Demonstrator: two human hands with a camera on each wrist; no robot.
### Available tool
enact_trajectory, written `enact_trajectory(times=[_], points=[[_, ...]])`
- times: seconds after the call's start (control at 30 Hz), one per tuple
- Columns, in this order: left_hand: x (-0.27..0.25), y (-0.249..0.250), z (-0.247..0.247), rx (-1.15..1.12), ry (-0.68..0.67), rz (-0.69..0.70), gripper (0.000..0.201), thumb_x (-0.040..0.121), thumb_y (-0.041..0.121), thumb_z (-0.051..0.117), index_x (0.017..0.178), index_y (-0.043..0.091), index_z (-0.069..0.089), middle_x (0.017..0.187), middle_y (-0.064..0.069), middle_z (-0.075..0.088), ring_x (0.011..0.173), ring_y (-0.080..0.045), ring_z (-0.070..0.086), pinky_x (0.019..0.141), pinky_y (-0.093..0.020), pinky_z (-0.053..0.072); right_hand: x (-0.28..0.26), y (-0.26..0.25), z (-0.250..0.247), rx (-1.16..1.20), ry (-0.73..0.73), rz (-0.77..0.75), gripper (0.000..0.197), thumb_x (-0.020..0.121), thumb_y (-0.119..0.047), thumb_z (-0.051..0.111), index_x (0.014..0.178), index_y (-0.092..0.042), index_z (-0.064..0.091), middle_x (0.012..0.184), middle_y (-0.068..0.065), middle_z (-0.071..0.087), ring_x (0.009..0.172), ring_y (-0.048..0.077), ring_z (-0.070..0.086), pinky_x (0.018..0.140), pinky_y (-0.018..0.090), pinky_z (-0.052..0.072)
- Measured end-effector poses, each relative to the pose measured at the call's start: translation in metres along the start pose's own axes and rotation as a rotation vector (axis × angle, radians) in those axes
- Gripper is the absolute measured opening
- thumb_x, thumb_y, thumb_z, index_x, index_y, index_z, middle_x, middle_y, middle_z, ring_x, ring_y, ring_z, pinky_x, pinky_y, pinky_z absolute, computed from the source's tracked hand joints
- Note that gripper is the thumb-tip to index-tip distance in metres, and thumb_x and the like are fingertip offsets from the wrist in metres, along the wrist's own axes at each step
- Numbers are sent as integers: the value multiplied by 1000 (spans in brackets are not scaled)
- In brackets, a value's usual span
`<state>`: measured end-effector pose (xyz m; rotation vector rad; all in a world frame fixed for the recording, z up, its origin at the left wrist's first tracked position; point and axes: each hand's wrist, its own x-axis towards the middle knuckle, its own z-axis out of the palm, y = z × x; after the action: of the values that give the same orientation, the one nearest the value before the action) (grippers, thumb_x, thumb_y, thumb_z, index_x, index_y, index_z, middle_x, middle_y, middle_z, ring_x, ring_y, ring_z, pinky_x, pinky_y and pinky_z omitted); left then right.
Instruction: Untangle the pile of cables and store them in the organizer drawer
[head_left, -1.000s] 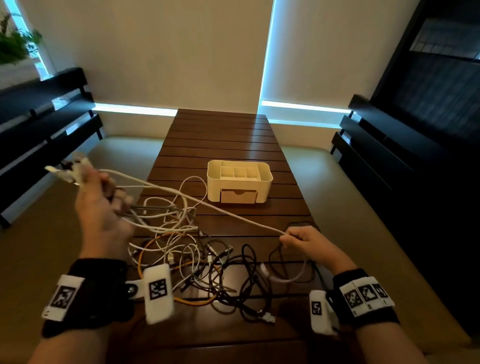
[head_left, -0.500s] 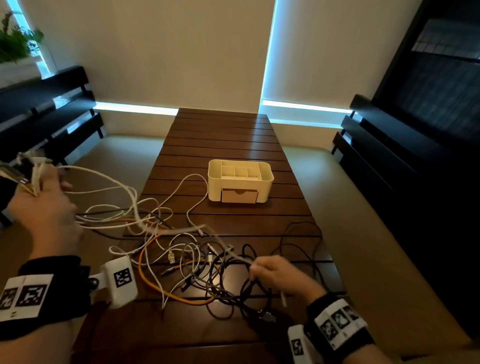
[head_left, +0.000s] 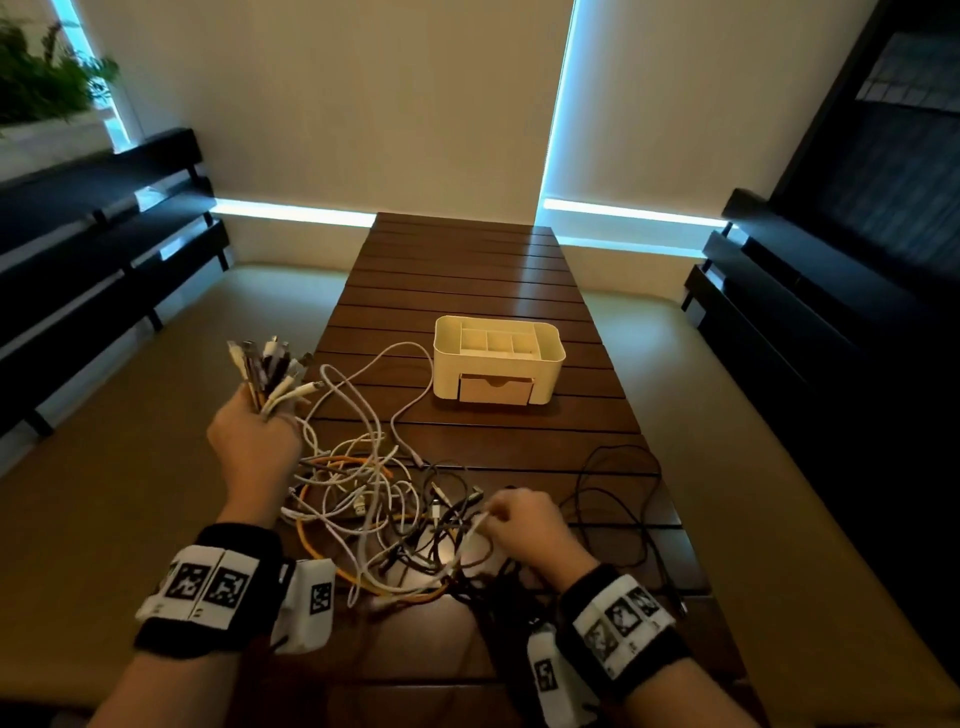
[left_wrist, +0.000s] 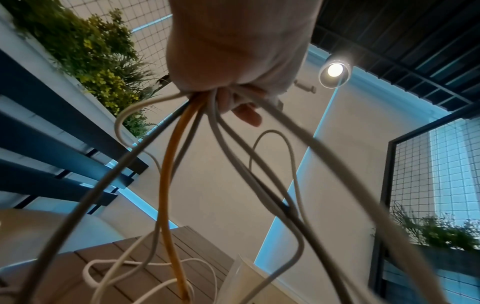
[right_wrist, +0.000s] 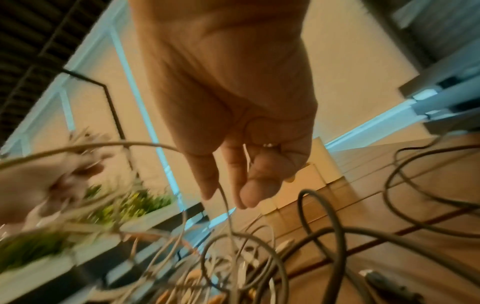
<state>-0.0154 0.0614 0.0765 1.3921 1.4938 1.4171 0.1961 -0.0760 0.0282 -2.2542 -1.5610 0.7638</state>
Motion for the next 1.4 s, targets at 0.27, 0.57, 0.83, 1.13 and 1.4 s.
enact_trajectory(times=[0.27, 0.57, 0.83, 1.13, 1.4], points=[[3, -4, 5, -182, -54, -51, 19, 93, 13, 57, 107, 23, 66, 76, -3, 57, 66, -17, 44, 60, -33, 34, -22, 68, 5, -291, -318, 314, 31, 82, -27, 66, 110, -15, 57, 121, 5, 57, 112, 23, 54, 88, 30, 47], [-7, 6, 13, -308, -138, -32, 23, 94, 2, 50, 97, 19, 67, 64, 1, 48, 48, -7, 33, 40, -18, 28, -36, 73, 19, -237, -323, 236, 31, 87, -38, 59, 66, -22, 43, 73, -8, 44, 82, 14, 48, 70, 25, 39], [-13, 8, 14, -375, -167, -11, 22, 96, 14, 51, 85, 26, 66, 46, 16, 52, 38, 0, 33, 36, -13, 27, -45, 77, 28, -195, -239, 149, 27, 86, -26, 61, 75, -26, 36, 101, -1, 36, 90, 14, 41, 79, 26, 38], [-24, 15, 20, -364, -246, -3, 23, 96, 9, 48, 95, 24, 66, 47, 16, 50, 42, -1, 33, 40, -15, 27, -35, 84, -20, 245, 118, 192, 19, 83, -14, 66, 77, -23, 50, 84, 0, 61, 72, 14, 61, 59, 22, 50], [-41, 27, 29, -397, -402, -24, 26, 98, 9, 45, 89, 21, 67, 43, 10, 34, 38, -3, 25, 38, -17, 21, -49, 47, -118, 918, 745, -34, 9, 82, -9, 65, 85, -18, 64, 84, 0, 65, 76, 14, 59, 62, 18, 50]])
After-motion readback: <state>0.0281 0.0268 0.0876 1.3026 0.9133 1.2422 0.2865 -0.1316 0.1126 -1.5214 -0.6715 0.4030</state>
